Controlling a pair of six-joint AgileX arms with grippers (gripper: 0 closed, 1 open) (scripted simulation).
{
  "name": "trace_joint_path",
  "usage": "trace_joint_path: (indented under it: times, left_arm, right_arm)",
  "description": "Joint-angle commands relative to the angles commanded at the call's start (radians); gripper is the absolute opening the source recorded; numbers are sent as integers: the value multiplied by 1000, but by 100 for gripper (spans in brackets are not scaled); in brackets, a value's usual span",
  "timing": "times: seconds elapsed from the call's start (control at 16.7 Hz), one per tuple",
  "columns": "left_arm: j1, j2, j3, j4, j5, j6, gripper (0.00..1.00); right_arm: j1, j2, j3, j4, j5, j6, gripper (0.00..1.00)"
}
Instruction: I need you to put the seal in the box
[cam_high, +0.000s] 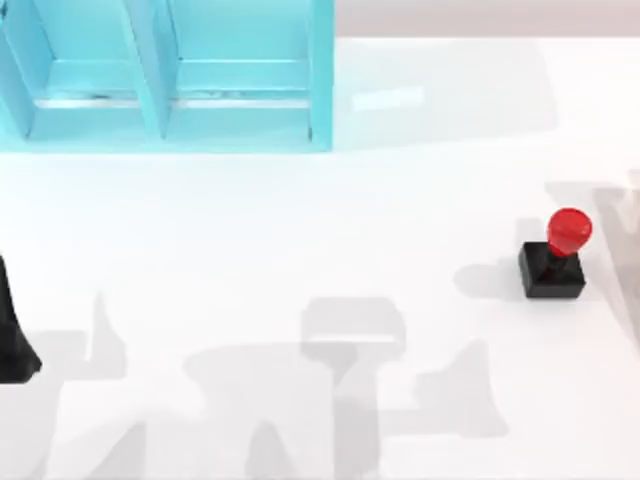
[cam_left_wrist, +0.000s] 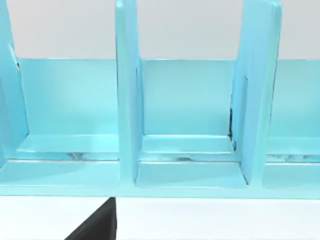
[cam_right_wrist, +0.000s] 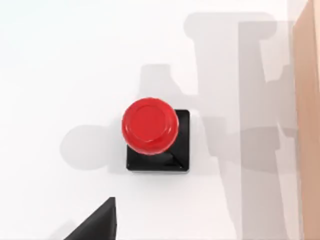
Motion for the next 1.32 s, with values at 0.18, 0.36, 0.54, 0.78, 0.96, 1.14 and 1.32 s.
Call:
trace_joint_path:
  times: [0.18, 0.36, 0.54, 0.78, 0.96, 1.14, 1.32]
  left_arm:
    - [0, 0, 0, 0, 0, 0, 100]
    - [0, 0, 0, 0, 0, 0, 100]
    - [0, 0, 0, 0, 0, 0, 100]
    - [0, 0, 0, 0, 0, 0, 100]
    - [0, 0, 0, 0, 0, 0, 100]
    - [0, 0, 0, 0, 0, 0, 100]
    - [0, 0, 0, 0, 0, 0, 100]
  right_arm:
    - [35, 312, 269, -195, 1, 38, 100]
    - [66, 561, 493, -358, 1, 69, 100]
    - [88, 730, 647, -475, 0, 91, 100]
    - [100, 814, 723, -534, 0, 103, 100]
    - [100, 814, 723, -534, 0, 103, 100]
    - [96, 815, 705, -516, 0, 101, 100]
    - [98, 830, 619, -419, 0, 102, 100]
